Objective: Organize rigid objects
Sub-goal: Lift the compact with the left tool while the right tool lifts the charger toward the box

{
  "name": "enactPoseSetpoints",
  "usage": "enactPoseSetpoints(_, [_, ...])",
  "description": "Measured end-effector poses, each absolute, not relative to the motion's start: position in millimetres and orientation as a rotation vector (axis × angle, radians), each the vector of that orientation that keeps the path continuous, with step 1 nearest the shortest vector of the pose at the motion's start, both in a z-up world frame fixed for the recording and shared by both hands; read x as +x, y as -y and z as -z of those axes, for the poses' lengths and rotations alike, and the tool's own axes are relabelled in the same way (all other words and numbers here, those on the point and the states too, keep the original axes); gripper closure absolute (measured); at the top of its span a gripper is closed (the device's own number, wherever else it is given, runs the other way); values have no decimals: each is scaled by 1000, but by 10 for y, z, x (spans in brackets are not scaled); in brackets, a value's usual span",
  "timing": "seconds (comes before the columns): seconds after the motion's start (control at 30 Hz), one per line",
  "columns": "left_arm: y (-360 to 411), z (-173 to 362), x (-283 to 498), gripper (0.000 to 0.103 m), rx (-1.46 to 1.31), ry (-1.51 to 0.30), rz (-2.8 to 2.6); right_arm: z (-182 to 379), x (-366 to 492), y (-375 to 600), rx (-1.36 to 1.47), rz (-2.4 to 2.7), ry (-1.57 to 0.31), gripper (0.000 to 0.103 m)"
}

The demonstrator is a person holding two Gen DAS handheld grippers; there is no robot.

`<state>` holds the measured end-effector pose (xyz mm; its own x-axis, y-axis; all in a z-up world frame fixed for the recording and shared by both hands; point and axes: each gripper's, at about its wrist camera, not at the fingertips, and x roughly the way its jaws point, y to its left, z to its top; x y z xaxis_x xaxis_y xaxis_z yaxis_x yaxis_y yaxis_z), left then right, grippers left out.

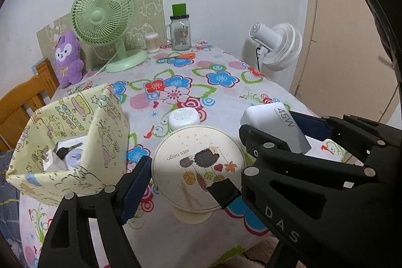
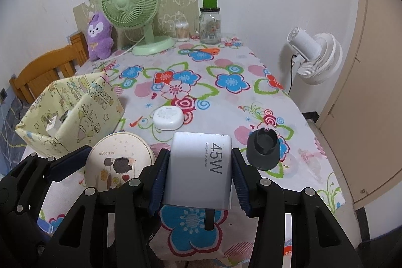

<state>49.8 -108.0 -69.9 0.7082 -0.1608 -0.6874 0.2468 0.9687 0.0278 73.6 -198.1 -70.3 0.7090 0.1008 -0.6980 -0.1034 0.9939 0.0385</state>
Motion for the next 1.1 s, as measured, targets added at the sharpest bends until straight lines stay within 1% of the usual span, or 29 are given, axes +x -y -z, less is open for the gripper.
enactPoseSetpoints(1.1, [953, 125, 403, 19, 139, -669, 260, 80, 577, 1859, 4, -83, -691, 52])
